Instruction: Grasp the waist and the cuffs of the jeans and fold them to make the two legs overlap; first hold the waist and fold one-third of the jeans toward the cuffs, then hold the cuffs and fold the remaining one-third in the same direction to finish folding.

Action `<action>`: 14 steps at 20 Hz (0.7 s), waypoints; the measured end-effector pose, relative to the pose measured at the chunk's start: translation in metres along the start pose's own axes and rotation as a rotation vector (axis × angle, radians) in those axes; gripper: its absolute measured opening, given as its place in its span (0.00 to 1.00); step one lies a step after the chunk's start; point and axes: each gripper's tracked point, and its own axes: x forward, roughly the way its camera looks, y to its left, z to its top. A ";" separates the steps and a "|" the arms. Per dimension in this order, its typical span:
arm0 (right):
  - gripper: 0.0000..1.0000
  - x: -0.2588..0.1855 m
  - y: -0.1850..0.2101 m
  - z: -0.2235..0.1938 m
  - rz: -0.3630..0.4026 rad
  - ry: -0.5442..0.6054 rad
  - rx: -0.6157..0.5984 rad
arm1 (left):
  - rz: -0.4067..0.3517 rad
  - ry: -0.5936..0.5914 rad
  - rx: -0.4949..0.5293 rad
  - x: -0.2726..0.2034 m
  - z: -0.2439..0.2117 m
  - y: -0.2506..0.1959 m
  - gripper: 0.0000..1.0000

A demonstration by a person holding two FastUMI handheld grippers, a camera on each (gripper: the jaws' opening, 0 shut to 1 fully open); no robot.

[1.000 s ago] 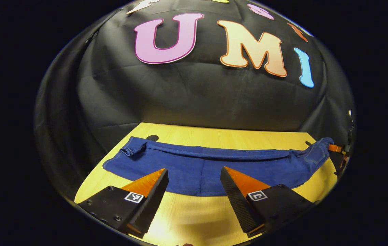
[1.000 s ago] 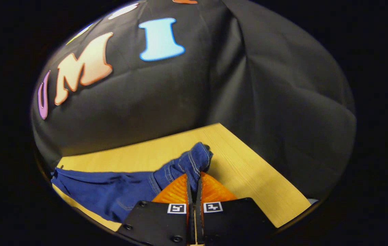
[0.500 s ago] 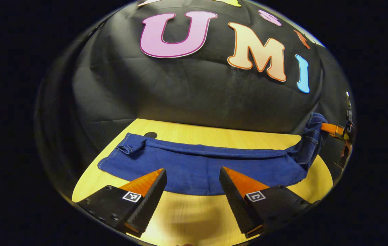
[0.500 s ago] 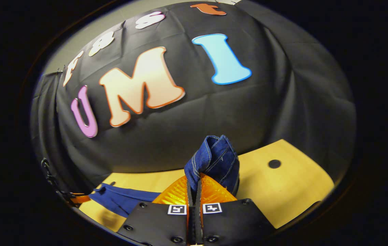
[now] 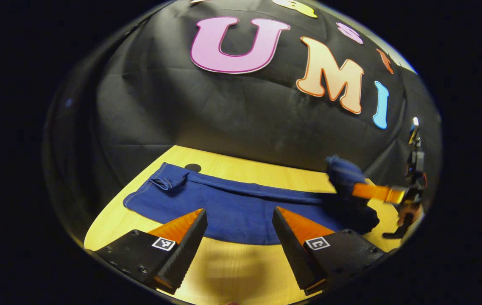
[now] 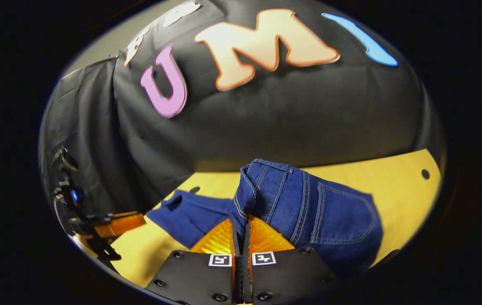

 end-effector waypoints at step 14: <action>0.95 -0.025 0.037 -0.032 0.023 0.144 -0.162 | 0.263 -0.036 -0.094 0.012 0.001 0.151 0.94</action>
